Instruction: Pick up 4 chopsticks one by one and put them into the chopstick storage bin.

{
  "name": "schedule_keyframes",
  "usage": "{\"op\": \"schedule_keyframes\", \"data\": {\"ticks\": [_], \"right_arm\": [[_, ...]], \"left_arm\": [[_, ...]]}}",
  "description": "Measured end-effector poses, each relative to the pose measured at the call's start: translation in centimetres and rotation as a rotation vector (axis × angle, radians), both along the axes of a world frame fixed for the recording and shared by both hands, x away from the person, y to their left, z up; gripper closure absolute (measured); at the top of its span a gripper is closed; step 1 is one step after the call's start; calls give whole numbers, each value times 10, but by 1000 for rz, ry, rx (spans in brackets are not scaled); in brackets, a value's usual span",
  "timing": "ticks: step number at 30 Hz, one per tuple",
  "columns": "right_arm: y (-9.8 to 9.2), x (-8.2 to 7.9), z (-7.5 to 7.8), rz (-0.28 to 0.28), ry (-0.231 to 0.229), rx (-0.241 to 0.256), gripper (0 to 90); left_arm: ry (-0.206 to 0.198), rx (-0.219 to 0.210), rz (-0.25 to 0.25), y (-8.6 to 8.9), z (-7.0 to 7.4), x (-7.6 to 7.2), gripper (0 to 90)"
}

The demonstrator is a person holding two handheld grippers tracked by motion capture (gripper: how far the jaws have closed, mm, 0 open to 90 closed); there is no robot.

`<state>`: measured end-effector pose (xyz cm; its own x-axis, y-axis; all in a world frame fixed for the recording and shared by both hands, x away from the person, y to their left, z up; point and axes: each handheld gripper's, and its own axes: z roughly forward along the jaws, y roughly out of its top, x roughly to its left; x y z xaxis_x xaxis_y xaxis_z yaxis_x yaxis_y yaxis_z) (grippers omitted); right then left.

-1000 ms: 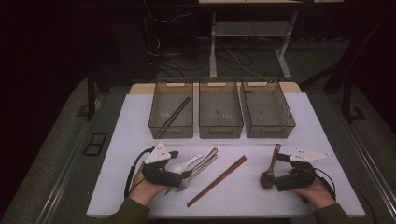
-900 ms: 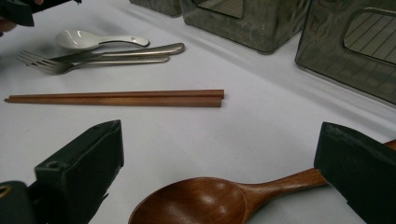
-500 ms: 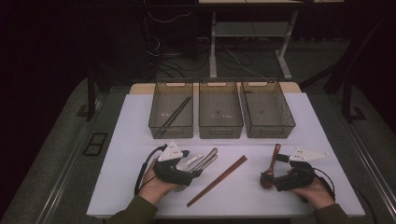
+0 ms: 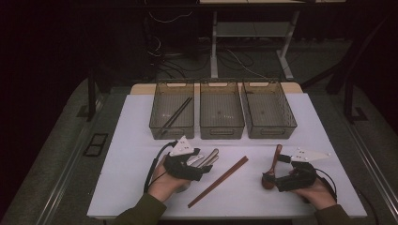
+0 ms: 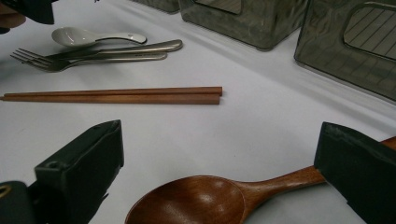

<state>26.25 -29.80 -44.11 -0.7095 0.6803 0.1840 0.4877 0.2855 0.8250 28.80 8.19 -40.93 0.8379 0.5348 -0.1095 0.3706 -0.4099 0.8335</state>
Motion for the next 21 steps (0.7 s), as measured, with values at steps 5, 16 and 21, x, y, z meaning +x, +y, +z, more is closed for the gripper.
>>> {"op": "schedule_keyframes", "data": {"ticks": [5,16,21], "right_arm": [[0,0,0,-1,-1,4,13],[0,0,0,0,-5,4,13],[0,0,0,2,-5,3,13]], "left_arm": [[17,-2,-17,-11,1,5,287],[43,-15,-42,-22,-4,2,451],[48,11,-75,-27,-9,-3,547]]}}
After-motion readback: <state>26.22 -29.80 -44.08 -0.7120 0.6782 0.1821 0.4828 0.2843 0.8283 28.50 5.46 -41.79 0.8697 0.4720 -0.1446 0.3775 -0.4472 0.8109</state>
